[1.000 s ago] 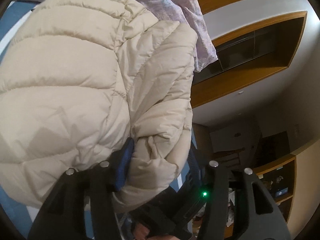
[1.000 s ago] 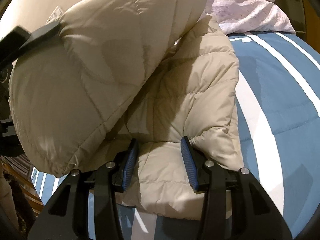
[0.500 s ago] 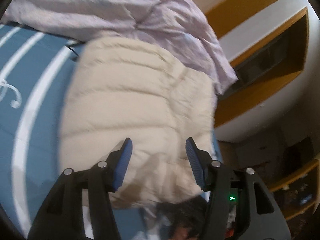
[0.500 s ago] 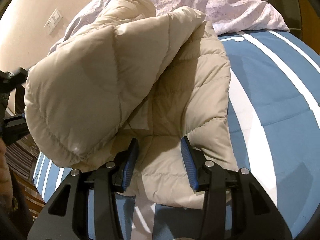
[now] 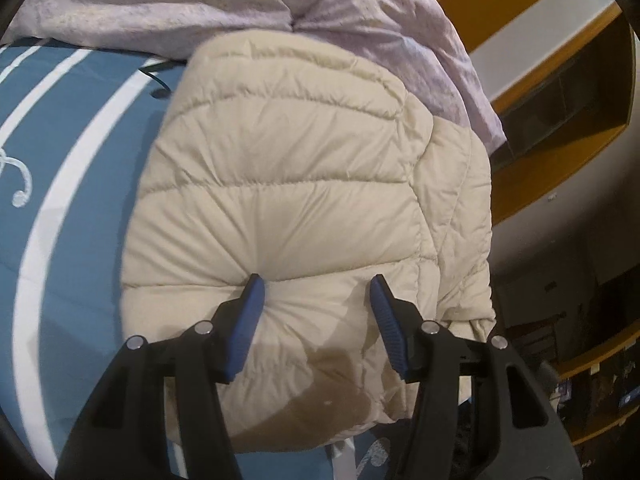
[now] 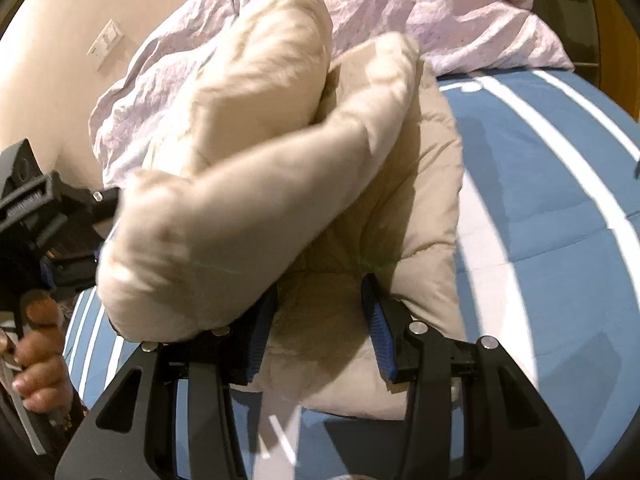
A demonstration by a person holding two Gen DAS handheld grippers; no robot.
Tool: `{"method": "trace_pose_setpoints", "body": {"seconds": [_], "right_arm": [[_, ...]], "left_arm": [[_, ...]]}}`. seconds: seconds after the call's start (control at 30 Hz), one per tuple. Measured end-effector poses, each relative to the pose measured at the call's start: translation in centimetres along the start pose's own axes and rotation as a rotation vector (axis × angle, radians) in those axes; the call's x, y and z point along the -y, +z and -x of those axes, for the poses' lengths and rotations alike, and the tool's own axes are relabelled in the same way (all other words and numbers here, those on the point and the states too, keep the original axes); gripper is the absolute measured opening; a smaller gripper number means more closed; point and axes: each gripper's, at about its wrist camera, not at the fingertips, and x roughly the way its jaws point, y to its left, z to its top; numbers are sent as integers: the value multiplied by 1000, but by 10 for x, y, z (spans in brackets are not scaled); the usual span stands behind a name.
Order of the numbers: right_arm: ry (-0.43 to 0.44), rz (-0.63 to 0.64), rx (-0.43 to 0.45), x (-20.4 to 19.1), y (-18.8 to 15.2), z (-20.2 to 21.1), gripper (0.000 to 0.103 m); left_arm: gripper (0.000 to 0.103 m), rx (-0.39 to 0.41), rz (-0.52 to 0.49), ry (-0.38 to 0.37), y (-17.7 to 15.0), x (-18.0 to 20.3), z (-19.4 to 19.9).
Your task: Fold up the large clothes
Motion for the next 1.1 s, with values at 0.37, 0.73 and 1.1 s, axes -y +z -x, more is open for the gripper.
{"method": "trace_pose_setpoints", "body": {"seconds": [0.37,0.73,1.1], "right_arm": [[-179,-77,99,50,22,43,46],[-110,-8,170,20,46,58,44],[-81,60,144,-5,38,42,40]], "left_arm": [[54,-26,-49,8,-15,13,-22],[54,-38,-91,25,-21,22,-35],[55,-44,-110,31,-24,24,-42]]}}
